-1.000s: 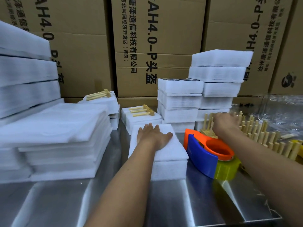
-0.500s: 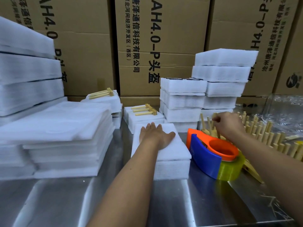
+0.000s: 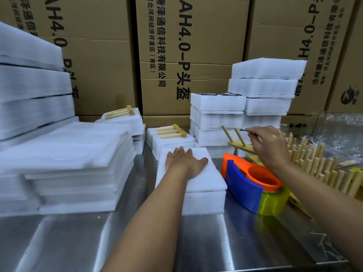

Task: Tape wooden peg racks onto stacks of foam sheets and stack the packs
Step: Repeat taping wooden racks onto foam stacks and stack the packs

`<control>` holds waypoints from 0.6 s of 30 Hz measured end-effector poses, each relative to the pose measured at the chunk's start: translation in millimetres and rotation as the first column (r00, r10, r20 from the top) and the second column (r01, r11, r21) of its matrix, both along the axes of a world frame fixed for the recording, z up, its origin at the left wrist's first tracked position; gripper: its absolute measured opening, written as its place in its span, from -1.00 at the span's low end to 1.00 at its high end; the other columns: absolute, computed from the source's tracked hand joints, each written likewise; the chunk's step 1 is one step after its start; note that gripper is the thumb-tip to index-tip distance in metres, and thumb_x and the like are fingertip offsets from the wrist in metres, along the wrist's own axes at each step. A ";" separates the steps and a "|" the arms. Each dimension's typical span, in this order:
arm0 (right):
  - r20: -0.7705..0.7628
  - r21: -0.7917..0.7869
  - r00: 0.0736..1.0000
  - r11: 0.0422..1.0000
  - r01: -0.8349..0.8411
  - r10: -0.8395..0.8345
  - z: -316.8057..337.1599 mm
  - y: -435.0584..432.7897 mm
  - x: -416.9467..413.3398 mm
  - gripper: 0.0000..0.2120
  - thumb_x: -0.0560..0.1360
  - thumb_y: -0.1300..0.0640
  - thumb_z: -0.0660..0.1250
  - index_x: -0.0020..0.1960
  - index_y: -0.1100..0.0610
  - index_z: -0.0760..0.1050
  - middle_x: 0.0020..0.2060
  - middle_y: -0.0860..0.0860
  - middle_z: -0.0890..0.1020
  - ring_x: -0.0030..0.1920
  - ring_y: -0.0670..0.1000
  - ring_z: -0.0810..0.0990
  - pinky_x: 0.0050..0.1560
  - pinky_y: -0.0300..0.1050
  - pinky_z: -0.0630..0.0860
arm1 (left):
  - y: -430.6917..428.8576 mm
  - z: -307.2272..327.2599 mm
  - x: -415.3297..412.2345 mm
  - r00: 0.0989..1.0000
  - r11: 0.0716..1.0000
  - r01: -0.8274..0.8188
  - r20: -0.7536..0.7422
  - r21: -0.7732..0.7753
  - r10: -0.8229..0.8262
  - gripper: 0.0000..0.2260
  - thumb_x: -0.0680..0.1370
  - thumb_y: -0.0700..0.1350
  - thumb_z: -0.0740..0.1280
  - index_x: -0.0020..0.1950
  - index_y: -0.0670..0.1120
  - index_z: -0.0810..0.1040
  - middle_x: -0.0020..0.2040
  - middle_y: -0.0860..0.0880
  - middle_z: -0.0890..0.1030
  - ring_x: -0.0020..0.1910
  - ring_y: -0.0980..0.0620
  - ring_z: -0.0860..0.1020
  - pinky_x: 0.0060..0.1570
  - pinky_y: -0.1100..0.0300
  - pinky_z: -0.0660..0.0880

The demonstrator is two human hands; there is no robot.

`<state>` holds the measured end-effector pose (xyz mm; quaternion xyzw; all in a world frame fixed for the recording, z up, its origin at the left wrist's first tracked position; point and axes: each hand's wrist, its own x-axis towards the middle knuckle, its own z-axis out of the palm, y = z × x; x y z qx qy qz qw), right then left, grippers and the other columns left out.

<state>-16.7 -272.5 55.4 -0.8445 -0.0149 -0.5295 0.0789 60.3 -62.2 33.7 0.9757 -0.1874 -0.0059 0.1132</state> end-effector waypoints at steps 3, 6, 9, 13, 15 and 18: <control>0.105 0.064 0.993 0.996 -0.062 0.056 6.6 14.5 -2.7 -0.85 0.44 0.40 0.39 -0.01 0.30 0.65 -0.13 0.20 0.69 -0.10 0.25 0.62 -0.01 0.18 0.49 | -0.2 -0.1 0.6 1.000 1.000 0.000 0.003 0.002 0.000 -0.31 0.54 0.34 -0.04 0.56 -0.02 -0.02 0.57 -0.06 -0.07 0.54 -0.03 -0.12 0.47 0.02 -0.17; 0.155 0.278 0.977 0.943 -0.183 0.144 17.3 37.2 -3.0 -0.88 0.48 0.32 0.37 -0.02 0.23 0.65 -0.15 0.12 0.68 -0.11 0.11 0.61 0.02 0.05 0.49 | 0.0 0.2 0.9 1.000 1.000 0.004 -0.002 0.003 -0.004 -0.31 0.54 0.34 -0.05 0.56 -0.02 -0.02 0.57 -0.06 -0.07 0.54 -0.03 -0.11 0.47 0.01 -0.17; 0.168 0.467 0.951 0.829 -0.308 0.260 27.9 61.3 -4.6 -0.89 0.49 0.26 0.38 -0.03 0.11 0.62 -0.20 -0.01 0.64 -0.20 -0.17 0.54 -0.10 -0.29 0.45 | 0.1 -0.2 1.3 1.000 1.000 0.005 0.003 -0.001 -0.005 -0.32 0.55 0.32 -0.05 0.56 -0.02 -0.01 0.57 -0.06 -0.07 0.54 -0.03 -0.11 0.47 0.01 -0.17; 0.187 0.513 0.913 0.757 -0.405 0.362 27.9 86.7 -9.5 -0.90 0.46 0.28 0.40 -0.08 0.10 0.59 -0.28 -0.11 0.59 -0.27 -0.31 0.50 -0.20 -0.47 0.39 | 0.1 -1.0 2.1 1.000 1.000 0.006 0.013 0.003 -0.006 -0.38 0.59 0.25 -0.09 0.56 -0.04 -0.02 0.57 -0.08 -0.07 0.54 -0.04 -0.11 0.47 0.01 -0.17; 0.168 0.502 0.904 0.754 -0.423 0.394 21.9 95.5 -11.6 -0.91 0.45 0.31 0.41 -0.08 0.16 0.61 -0.28 -0.16 0.58 -0.29 -0.34 0.48 -0.19 -0.51 0.35 | -0.1 -1.5 3.0 1.000 1.000 0.004 0.018 0.008 -0.004 -0.41 0.60 0.21 -0.10 0.56 -0.05 -0.02 0.57 -0.08 -0.08 0.54 -0.04 -0.11 0.47 0.01 -0.17; 0.134 0.441 0.890 0.778 -0.448 0.436 11.8 105.0 -13.9 -0.90 0.43 0.34 0.42 -0.08 0.21 0.62 -0.24 -0.08 0.62 -0.25 -0.27 0.50 -0.16 -0.50 0.34 | -0.6 -2.0 4.5 1.000 1.000 0.000 0.025 0.017 -0.001 -0.44 0.61 0.16 -0.11 0.57 -0.05 -0.02 0.57 -0.09 -0.08 0.54 -0.04 -0.11 0.47 0.00 -0.16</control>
